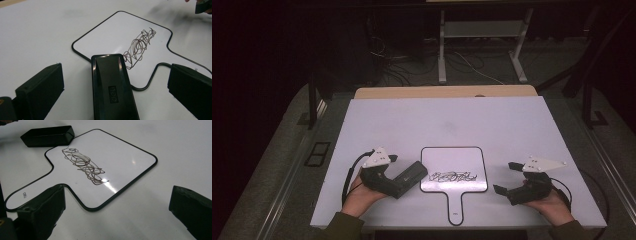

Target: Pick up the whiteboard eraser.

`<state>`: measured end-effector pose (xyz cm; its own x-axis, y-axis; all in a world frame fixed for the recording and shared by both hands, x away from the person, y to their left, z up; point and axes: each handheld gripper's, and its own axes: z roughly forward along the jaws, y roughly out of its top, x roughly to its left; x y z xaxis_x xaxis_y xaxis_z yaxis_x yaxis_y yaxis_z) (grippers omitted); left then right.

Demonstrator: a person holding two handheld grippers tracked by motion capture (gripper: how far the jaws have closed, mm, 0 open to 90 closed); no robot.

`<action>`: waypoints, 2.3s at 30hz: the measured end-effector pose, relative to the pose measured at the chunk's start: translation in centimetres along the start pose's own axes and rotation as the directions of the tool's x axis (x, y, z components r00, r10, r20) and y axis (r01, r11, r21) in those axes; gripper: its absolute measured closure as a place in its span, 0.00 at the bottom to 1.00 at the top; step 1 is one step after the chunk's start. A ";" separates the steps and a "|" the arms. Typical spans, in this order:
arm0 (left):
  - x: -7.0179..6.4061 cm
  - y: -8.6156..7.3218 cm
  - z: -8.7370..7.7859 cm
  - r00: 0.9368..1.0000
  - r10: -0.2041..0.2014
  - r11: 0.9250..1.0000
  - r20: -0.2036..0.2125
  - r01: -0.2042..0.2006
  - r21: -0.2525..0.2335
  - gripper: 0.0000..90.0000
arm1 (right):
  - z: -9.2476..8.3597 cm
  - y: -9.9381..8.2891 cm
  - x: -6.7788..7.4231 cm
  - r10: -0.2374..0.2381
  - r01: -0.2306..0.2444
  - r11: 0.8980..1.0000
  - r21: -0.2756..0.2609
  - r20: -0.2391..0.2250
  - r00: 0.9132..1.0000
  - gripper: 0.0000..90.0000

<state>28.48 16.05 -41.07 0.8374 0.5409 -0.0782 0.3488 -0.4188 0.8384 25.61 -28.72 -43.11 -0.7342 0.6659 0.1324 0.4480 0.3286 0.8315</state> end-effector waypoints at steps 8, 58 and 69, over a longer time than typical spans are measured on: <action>-0.4 0.4 0.6 1.000 0.002 1.000 -0.004 -0.002 0.008 0.02 | -0.1 0.0 0.0 0.001 -0.001 1.000 -0.003 -0.002 1.000 0.00; -0.9 -0.4 3.6 0.997 0.012 0.954 -0.077 0.012 0.300 0.36 | -0.1 -0.1 -0.2 0.007 -0.007 1.000 0.002 -0.006 1.000 0.00; -0.8 -0.5 3.7 0.997 0.015 0.946 -0.073 0.010 0.323 0.42 | -0.2 -0.1 -0.2 0.010 -0.010 1.000 -0.001 -0.004 1.000 0.00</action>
<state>29.18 13.09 -43.40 0.8093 0.5868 -0.0259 0.4742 -0.6267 0.6183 25.63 -29.04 -43.15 -0.7318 0.6665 0.1426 0.4544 0.3211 0.8309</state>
